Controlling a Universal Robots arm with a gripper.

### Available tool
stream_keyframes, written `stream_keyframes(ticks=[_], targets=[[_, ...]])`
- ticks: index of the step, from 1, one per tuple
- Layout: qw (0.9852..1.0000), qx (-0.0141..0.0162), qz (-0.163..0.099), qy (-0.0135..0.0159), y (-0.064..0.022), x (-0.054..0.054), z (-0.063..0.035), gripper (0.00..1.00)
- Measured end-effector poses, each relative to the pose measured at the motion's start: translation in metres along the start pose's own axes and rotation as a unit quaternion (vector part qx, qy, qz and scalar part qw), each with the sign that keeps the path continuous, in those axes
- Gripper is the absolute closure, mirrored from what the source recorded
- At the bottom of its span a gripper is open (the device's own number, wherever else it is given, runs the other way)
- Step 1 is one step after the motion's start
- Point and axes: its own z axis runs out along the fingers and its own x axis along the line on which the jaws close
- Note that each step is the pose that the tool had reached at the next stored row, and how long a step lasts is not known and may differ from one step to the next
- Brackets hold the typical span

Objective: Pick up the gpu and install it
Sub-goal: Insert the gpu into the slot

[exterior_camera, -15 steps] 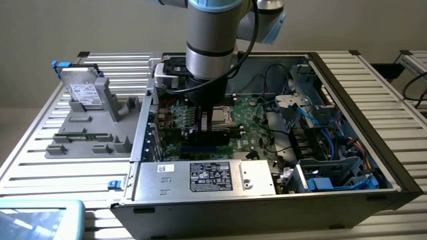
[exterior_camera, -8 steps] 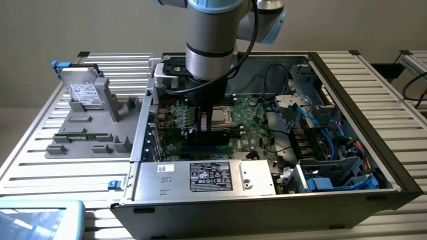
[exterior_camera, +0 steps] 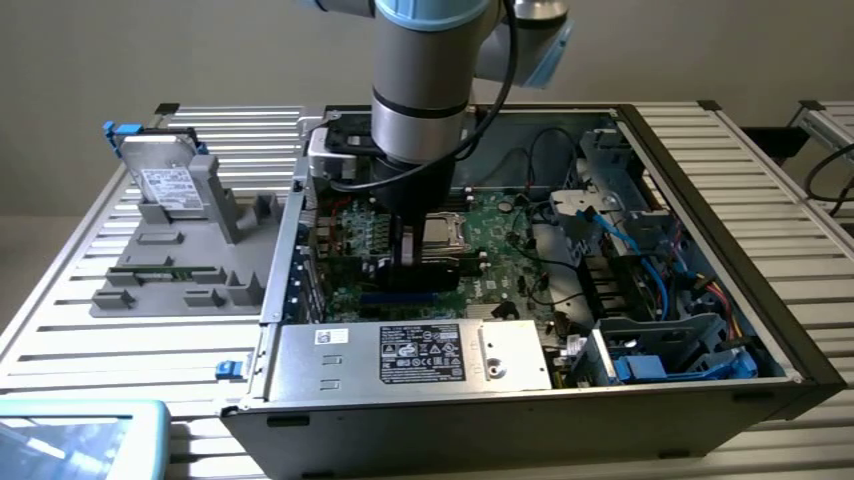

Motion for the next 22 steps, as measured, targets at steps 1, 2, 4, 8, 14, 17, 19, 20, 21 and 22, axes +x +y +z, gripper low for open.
stream_keyframes(ticks=[1, 2, 4, 8, 14, 17, 19, 20, 21, 22], targets=[[1.0, -0.0004, 0.0, -0.0003, 0.0, 0.0005, 0.0, 0.72], [1.0, -0.0007, 0.0, -0.0007, 0.0, 0.0008, 0.0, 0.72], [1.0, -0.001, 0.001, -0.0013, 0.0, 0.0015, 0.0, 0.72], [1.0, -0.0011, 0.001, -0.0031, -0.0001, 0.0021, 0.0002, 0.72], [1.0, -0.0016, 0.002, -0.0046, -0.0002, 0.0023, 0.0011, 0.72], [1.0, -0.003, 0.002, -0.0046, -0.0002, 0.0023, 0.0014, 0.72], [1.0, -0.0033, 0.003, -0.0045, -0.0002, 0.0023, 0.0015, 0.72], [1.0, -0.0033, 0.002, -0.0046, -0.0002, 0.0023, 0.0018, 0.72], [1.0, -0.0033, 0.002, -0.0046, -0.0003, 0.0023, 0.002, 0.72], [1.0, -0.0034, 0.002, -0.0046, -0.0003, 0.0023, 0.0021, 0.72]])
